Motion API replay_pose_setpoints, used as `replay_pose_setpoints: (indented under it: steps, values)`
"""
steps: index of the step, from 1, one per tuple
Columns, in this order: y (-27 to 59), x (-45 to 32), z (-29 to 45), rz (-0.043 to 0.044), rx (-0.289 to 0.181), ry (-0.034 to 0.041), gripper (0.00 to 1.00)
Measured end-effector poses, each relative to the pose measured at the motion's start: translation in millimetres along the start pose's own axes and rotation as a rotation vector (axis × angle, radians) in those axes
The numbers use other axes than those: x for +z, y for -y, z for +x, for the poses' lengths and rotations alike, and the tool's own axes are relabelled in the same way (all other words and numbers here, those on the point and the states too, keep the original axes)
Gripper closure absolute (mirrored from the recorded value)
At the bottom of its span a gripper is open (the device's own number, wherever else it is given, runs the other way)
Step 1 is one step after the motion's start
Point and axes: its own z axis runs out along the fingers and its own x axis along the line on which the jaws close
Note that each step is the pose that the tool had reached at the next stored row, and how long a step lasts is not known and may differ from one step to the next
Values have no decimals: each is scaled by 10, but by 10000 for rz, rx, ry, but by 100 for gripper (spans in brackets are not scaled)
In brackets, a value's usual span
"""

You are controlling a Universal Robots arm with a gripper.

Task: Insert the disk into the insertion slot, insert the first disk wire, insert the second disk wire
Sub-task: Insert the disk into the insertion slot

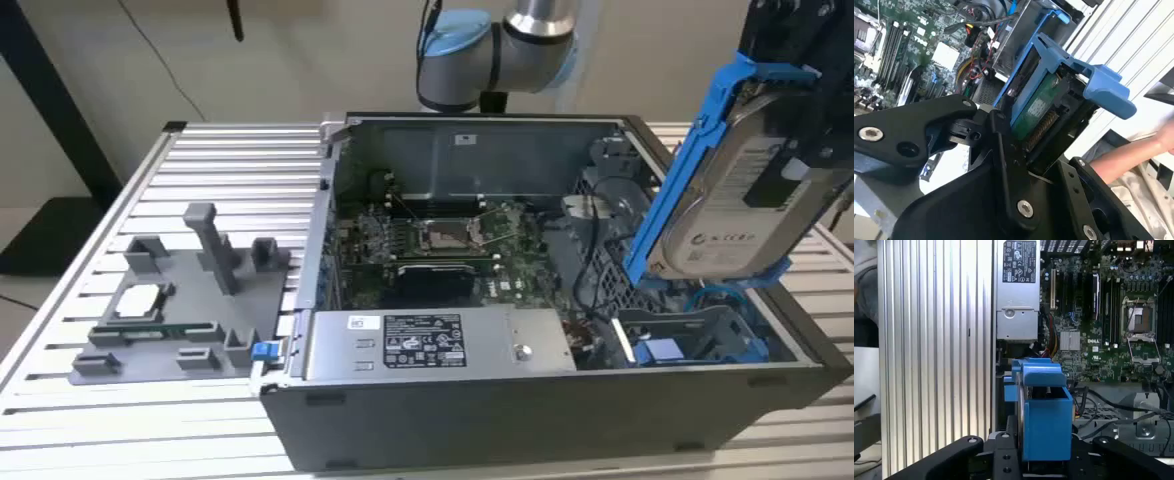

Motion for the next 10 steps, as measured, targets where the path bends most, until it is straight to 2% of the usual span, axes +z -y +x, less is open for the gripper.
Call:
replay_pose_setpoints:
  steps: [10]
  values:
    - [0,0,-1,0,0,0,100]
